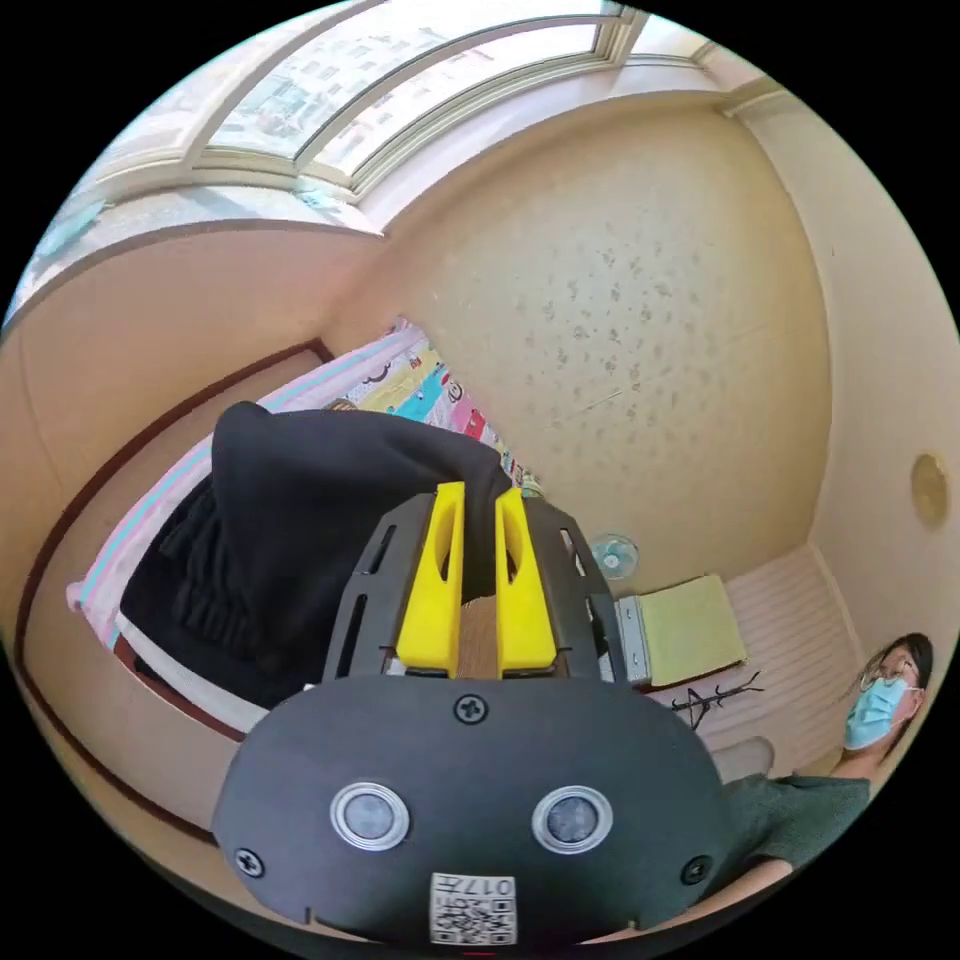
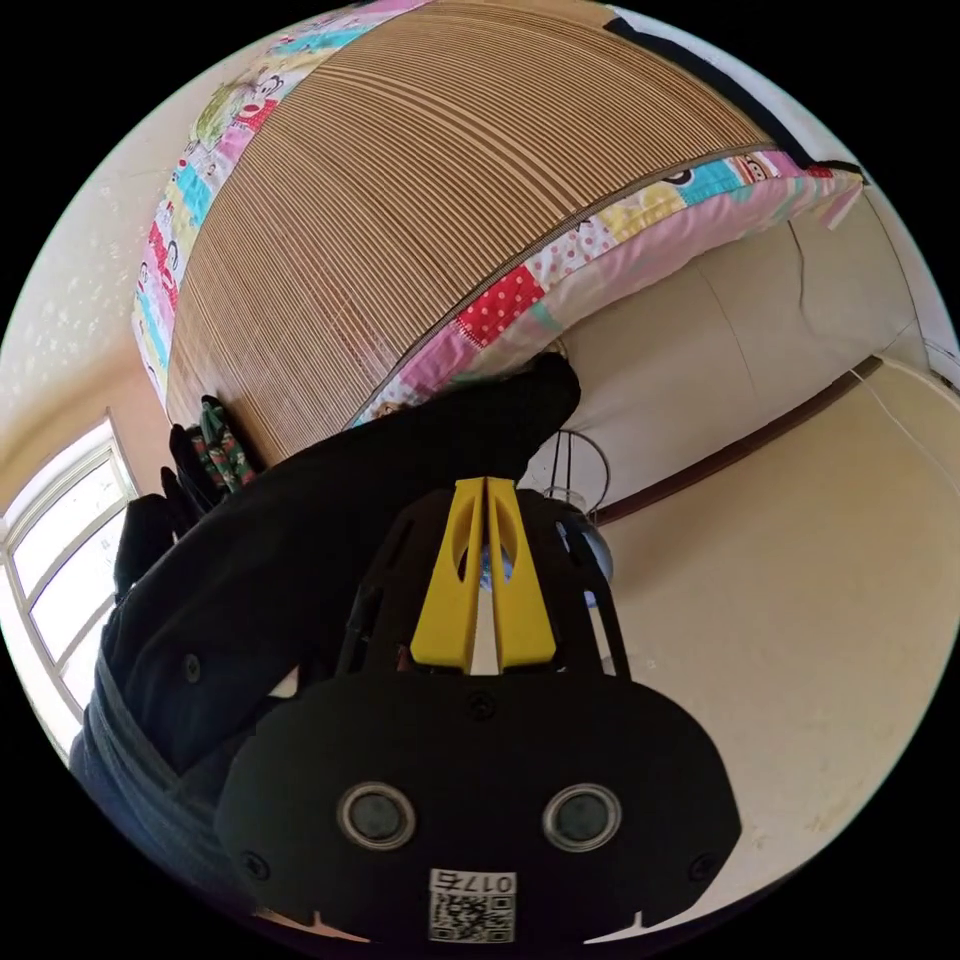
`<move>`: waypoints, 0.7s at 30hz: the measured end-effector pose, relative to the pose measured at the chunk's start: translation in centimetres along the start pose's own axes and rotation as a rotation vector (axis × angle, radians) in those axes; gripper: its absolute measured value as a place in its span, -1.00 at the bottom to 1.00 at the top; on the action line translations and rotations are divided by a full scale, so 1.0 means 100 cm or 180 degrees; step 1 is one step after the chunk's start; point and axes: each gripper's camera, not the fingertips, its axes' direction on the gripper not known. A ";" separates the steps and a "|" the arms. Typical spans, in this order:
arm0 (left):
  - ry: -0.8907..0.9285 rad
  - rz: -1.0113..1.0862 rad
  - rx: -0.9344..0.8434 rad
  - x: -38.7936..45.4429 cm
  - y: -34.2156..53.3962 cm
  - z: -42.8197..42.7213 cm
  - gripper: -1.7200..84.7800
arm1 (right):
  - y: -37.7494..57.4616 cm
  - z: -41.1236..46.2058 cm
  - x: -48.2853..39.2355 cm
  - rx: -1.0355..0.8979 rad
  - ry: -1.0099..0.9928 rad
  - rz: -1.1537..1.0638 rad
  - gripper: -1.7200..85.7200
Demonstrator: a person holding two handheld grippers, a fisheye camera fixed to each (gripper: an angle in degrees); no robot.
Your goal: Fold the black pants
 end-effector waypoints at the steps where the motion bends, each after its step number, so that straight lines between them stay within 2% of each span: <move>1: 0.0074 0.0158 -0.0015 0.021 0.003 0.000 -0.84 | -0.008 -0.011 -0.006 0.0177 -0.0116 -0.0054 -0.95; 5: 0.0506 0.1261 0.0010 0.178 0.055 -0.011 -0.84 | -0.028 -0.049 -0.040 0.0633 -0.0607 -0.0682 -0.94; 7: 0.0745 0.1706 0.0091 0.238 0.088 -0.022 -0.83 | -0.036 -0.072 -0.074 0.0789 -0.0839 -0.1274 -0.93; 9: 0.1392 0.2230 0.0330 0.298 0.133 -0.045 -0.83 | -0.038 -0.087 -0.101 0.0801 -0.1009 -0.1724 -0.90; 12: 0.2362 0.2528 0.0705 0.341 0.184 -0.068 -0.83 | -0.034 -0.105 -0.145 0.0624 -0.1517 -0.2398 -0.81; 14: 0.2774 0.2532 0.0773 0.359 0.208 -0.065 -0.83 | -0.033 -0.107 -0.169 0.0333 -0.1961 -0.2716 -0.71; 16: 0.3045 0.2521 0.0668 0.378 0.231 -0.050 -0.83 | -0.039 -0.092 -0.195 -0.0378 -0.2754 -0.2774 -0.52; 17: 0.3154 0.2576 0.0522 0.394 0.250 -0.037 -0.83 | -0.040 -0.086 -0.201 -0.0588 -0.3023 -0.2756 -0.49; 19: 0.3309 0.2747 0.0217 0.418 0.284 -0.014 -0.83 | -0.044 -0.052 -0.220 -0.1422 -0.4242 -0.2499 -0.43; 20: 0.3434 0.2918 -0.0027 0.434 0.311 0.002 -0.83 | -0.044 -0.043 -0.224 -0.1607 -0.4568 -0.2392 -0.44; 21: 0.3532 0.3126 -0.0271 0.447 0.339 0.016 -0.83 | -0.045 -0.031 -0.228 -0.1854 -0.5323 -0.2180 -0.45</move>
